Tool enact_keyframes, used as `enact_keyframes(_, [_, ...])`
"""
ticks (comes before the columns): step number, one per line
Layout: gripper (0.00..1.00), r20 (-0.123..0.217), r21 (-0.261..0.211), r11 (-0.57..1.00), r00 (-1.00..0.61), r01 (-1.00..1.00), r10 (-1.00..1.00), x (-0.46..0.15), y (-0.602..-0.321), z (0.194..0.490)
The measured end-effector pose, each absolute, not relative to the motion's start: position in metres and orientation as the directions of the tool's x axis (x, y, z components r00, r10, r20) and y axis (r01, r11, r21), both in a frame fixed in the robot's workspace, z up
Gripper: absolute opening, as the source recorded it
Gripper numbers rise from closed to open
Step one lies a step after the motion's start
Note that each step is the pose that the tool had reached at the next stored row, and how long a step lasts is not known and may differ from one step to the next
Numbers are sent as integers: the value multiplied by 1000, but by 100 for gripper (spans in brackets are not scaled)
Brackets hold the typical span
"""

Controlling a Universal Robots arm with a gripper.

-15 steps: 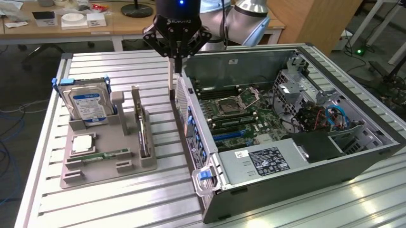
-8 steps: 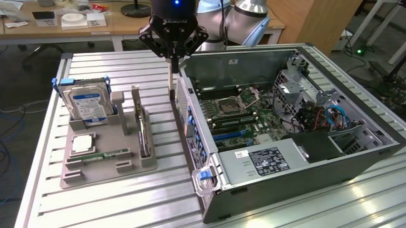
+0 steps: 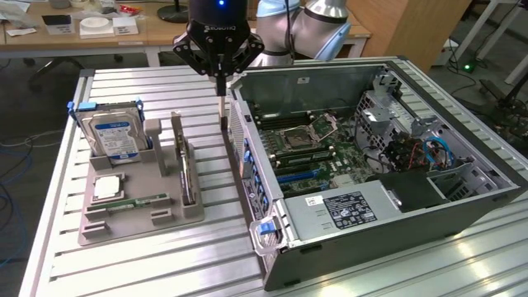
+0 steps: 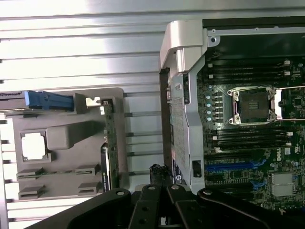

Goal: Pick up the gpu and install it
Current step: 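Reach for the gpu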

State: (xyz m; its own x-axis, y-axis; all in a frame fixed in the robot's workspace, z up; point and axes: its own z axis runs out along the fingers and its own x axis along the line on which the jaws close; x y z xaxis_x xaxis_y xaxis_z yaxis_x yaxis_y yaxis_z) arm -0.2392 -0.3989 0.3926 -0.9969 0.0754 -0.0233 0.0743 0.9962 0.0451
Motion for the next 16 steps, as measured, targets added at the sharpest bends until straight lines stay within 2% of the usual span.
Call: enact_keyframes(16, [11, -23, 45, 996, -997, 74, 75, -260, -399, 392])
